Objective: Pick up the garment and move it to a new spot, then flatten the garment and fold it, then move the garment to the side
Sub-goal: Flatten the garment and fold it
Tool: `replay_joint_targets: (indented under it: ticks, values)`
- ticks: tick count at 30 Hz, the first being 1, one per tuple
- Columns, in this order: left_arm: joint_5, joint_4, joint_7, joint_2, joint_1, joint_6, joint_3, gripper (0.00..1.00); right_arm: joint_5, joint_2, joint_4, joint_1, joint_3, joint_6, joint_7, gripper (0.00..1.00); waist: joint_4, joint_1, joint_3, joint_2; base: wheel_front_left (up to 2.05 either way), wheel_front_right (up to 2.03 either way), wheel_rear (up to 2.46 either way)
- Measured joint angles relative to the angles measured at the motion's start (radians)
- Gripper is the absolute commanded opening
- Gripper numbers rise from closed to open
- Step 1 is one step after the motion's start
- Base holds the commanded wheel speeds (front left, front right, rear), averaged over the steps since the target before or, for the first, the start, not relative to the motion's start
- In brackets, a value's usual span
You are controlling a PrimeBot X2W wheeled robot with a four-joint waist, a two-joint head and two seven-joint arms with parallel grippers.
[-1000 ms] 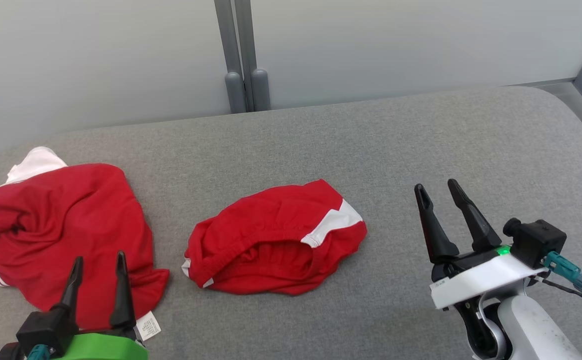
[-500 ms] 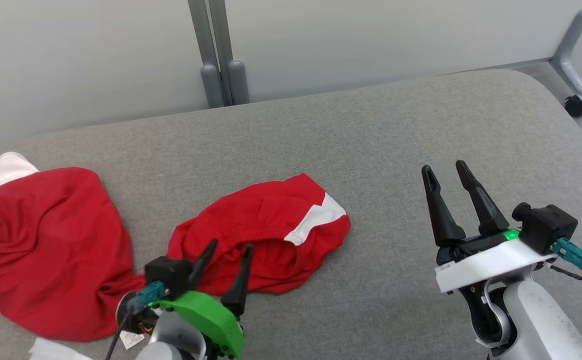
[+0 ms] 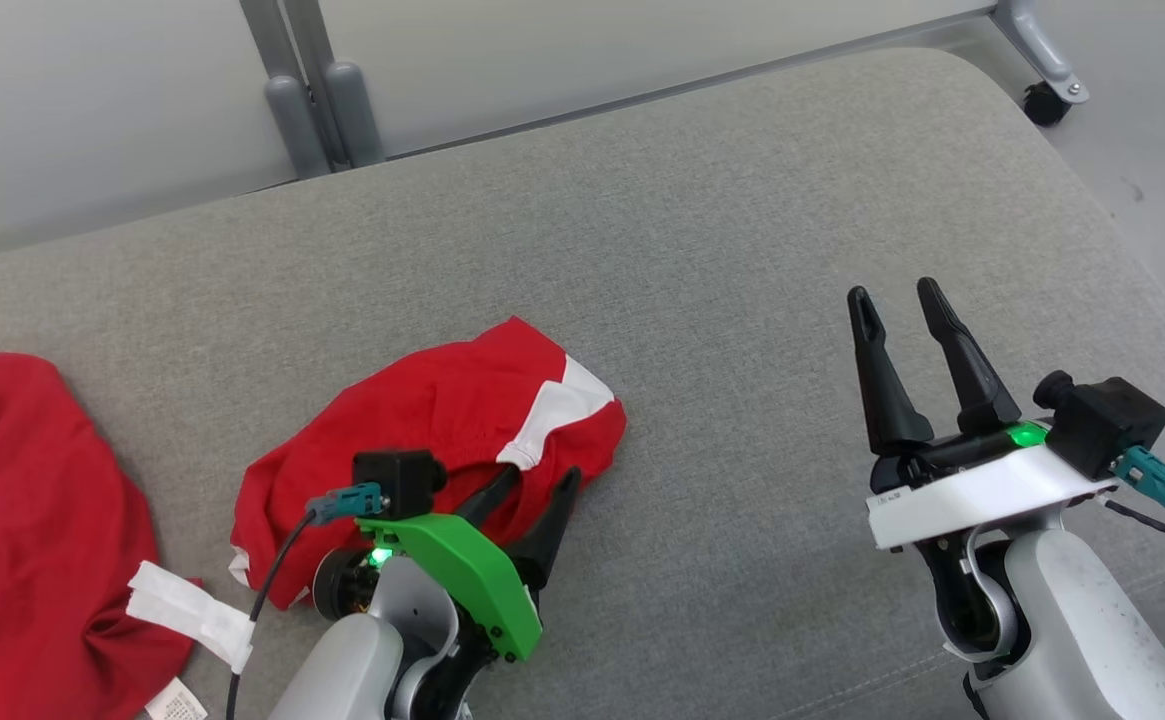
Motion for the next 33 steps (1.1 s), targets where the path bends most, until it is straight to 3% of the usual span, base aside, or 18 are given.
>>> replay_joint_targets:
  ticks: [2, 3, 4, 5, 12, 17, 26, 33]
  values:
    - [-0.012, 0.015, -0.011, -0.001, -0.014, 0.0, 0.002, 0.97, -0.001, 0.003, 0.0, 0.0, -0.003, 0.0, 0.0, 1.0, -0.014, 0.0, 0.009, 0.0, 0.0, 0.0, 0.0]
    - [-0.016, 0.021, -0.015, -0.002, -0.02, 0.0, 0.005, 0.5, -0.002, 0.005, 0.0, 0.0, -0.004, 0.0, 0.0, 1.0, -0.018, 0.0, 0.012, -0.0001, 0.0, 0.0, 0.0]
    - [-0.019, 0.03, -0.015, -0.001, -0.024, 0.0, 0.008, 0.29, -0.002, 0.007, 0.001, 0.0, -0.004, 0.0, 0.0, 1.0, -0.022, 0.0, 0.014, 0.0, 0.0, 0.0, 0.0]
    - [-0.026, 0.043, -0.015, -0.002, -0.028, 0.0, 0.014, 0.01, -0.004, 0.009, 0.002, 0.0, -0.005, 0.0, 0.0, 1.0, -0.024, 0.0, 0.016, 0.0, 0.0, 0.0, 0.0]
    - [-0.035, 0.102, -0.017, 0.012, -0.048, 0.012, 0.028, 0.0, -0.004, 0.017, 0.007, 0.0, 0.002, 0.0, 0.0, 1.0, -0.015, 0.0, 0.006, 0.0, 0.0, 0.0, 0.0]
    - [-0.05, 0.065, -0.015, 0.024, -0.085, 0.006, 0.007, 0.0, -0.004, 0.019, 0.007, 0.001, 0.0, 0.0, 0.0, 1.0, -0.011, 0.0, 0.002, 0.0, 0.0, 0.0, 0.0]
    - [0.047, -0.048, 0.105, 0.062, -0.378, -0.001, -0.149, 0.0, -0.003, 0.028, -0.003, -0.026, -0.008, 0.0, 0.0, 1.0, -0.012, 0.0, 0.021, 0.0, 0.0, 0.0, 0.0]
    - [-0.033, -0.094, 0.119, 0.042, -0.573, -0.001, -0.156, 0.0, -0.003, 0.044, -0.005, -0.037, -0.029, 0.0, 0.0, 1.0, -0.045, 0.0, 0.033, 0.0, 0.0, 0.0, 0.0]
